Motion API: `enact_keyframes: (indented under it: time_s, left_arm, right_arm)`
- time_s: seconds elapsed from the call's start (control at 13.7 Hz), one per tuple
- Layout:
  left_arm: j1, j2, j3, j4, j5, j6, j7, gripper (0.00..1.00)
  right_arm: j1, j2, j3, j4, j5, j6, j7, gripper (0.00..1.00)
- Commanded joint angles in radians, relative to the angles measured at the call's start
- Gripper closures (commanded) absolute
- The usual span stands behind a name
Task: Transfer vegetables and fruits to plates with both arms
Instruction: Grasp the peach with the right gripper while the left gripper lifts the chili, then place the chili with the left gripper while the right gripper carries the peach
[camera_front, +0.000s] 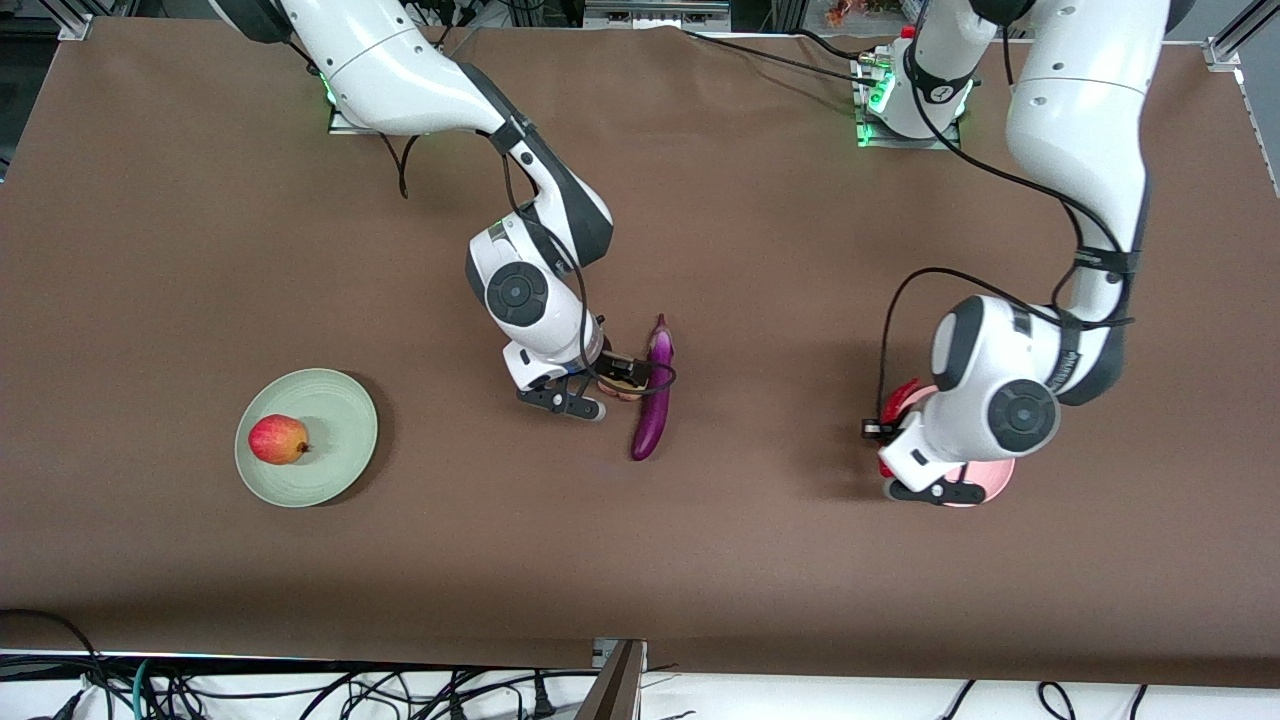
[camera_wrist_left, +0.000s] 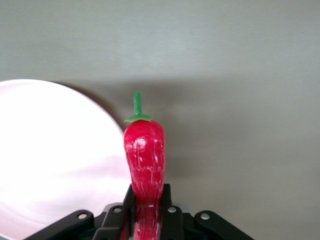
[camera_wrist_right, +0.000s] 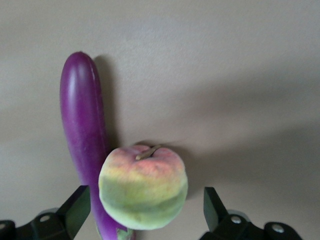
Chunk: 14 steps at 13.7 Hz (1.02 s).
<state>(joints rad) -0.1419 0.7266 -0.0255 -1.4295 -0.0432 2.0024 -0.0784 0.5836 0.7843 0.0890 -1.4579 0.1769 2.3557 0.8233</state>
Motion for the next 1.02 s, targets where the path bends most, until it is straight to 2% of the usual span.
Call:
enact_keyframes:
  time_s: [0.0,0.44,0.51,0.73,0.8,0.88,0.95]
  left_arm:
    - [0.042,-0.013,-0.011,-0.009,0.012,-0.016,0.081,1.0]
    - [0.139,0.016,-0.011,-0.014,0.012,-0.001,0.229,1.0]
    - [0.149,0.028,-0.011,-0.014,0.014,0.009,0.23,1.0]
    - [0.153,0.04,-0.011,-0.017,0.011,0.012,0.235,1.0]
    - [0.156,0.045,-0.011,-0.016,0.011,0.012,0.236,1.0]
    - [0.162,0.053,-0.011,-0.017,0.005,0.012,0.236,1.0]
    - [0.163,0.057,-0.011,-0.019,0.003,0.012,0.236,0.91]
  right_arm:
    - [0.027,0.021,-0.006,-0.002,0.006,0.042,0.027,0.0]
    - [0.036,0.052,-0.006,-0.002,-0.004,0.069,0.027,0.0]
    - [0.035,0.05,-0.006,-0.001,-0.004,0.069,0.027,0.04]
    - [0.033,0.05,-0.011,-0.001,-0.004,0.069,0.02,0.59]
    - [0.028,0.044,-0.011,0.002,-0.004,0.069,0.019,0.68]
    - [0.024,0.035,-0.017,0.008,-0.004,0.066,0.011,0.7]
    - [0.01,0.011,-0.032,0.01,-0.004,0.06,0.004,0.7]
